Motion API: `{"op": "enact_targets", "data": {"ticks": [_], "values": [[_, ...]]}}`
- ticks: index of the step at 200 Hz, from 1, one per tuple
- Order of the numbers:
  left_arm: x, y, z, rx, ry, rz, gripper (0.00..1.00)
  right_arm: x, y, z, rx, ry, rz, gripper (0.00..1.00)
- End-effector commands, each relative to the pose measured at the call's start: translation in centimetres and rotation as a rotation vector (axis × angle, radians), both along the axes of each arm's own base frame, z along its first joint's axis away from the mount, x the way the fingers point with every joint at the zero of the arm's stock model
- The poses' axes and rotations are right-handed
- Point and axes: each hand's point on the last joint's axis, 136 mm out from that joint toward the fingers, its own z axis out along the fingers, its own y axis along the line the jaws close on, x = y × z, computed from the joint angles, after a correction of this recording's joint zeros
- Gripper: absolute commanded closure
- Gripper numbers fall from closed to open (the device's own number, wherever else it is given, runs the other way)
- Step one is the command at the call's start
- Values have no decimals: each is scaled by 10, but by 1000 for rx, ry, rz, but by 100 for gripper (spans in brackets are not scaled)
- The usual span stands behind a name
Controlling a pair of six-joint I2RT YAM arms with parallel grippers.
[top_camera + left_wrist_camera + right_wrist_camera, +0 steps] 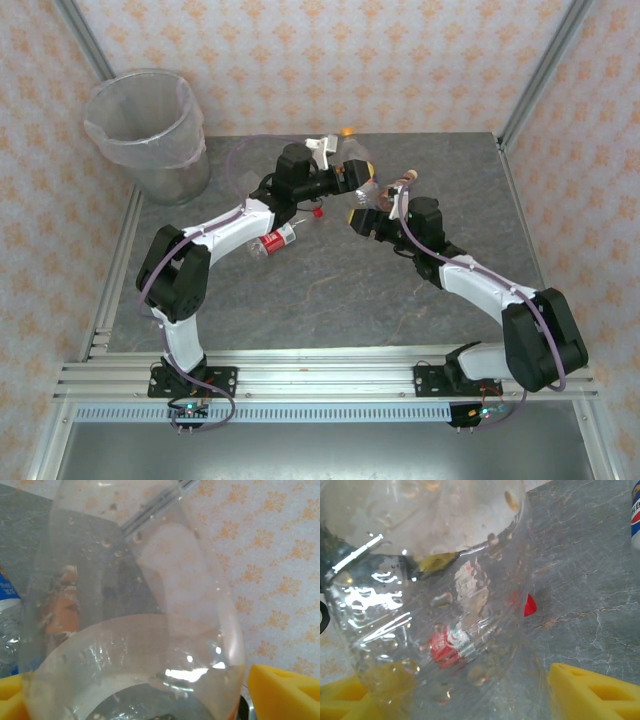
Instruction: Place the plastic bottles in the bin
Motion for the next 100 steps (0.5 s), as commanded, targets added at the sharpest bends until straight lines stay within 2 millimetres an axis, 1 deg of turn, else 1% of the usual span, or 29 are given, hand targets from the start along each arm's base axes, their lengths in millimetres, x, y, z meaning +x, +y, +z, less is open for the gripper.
{"op": "enact_targets", "data": {"ticks": [1, 17, 40, 47, 53, 62, 72, 100], "values": [[2, -6, 16, -7, -45, -11, 14, -4, 13, 33, 36, -101, 68, 100], [2, -8, 19, -24, -50, -20, 20, -4, 13, 34, 32, -105, 67, 100], [1, -9, 21, -25, -53, -32, 33, -3, 11, 32, 22, -103, 56, 94], [1, -9, 20, -21, -53, -31, 36, -3, 11, 32, 23, -103, 56, 92], [1, -8, 20, -17, -53, -29, 37, -3, 11, 33, 26, -105, 54, 88], [1, -8, 19, -9, -51, -25, 38, -3, 10, 32, 25, -103, 46, 78], [1, -6, 19, -3, -52, -20, 39, -1, 8, 33, 28, -105, 30, 65], [2, -2, 17, 23, -56, -1, 42, 2, 1, 33, 19, -110, -20, 33]]}}
